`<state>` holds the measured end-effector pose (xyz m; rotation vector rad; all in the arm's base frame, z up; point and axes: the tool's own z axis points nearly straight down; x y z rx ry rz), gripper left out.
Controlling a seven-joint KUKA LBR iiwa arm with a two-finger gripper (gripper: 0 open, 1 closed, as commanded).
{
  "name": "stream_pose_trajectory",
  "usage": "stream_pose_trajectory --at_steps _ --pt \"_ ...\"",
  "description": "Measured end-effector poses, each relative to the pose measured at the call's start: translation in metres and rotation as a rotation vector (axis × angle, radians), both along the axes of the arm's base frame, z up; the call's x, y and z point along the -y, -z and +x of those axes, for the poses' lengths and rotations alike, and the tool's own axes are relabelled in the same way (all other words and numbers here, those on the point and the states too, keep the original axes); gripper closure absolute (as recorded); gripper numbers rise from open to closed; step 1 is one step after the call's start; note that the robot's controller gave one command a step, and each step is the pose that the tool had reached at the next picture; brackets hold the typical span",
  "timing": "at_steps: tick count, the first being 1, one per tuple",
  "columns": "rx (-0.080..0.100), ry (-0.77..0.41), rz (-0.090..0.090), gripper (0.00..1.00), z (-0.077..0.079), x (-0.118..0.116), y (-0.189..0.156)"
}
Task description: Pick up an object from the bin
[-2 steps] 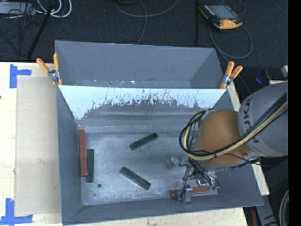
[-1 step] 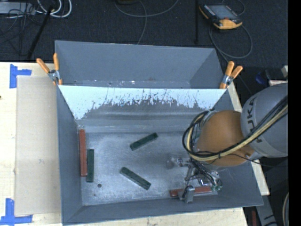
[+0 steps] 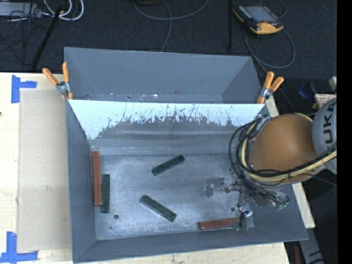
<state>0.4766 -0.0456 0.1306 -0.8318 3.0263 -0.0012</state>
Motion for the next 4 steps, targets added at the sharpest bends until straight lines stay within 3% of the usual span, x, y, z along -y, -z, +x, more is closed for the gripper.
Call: stream_pose_trajectory --at_steps 1,2,3,4 --pt "-0.008 0.039 0.003 0.00 0.008 -0.043 0.038" --pt "-0.001 0.077 0.004 0.00 0.035 -0.096 0.043" --pt "-0.002 0.089 0.005 0.00 0.057 -0.183 0.062" --pt "0.001 0.133 0.005 0.00 0.073 -0.238 0.023"
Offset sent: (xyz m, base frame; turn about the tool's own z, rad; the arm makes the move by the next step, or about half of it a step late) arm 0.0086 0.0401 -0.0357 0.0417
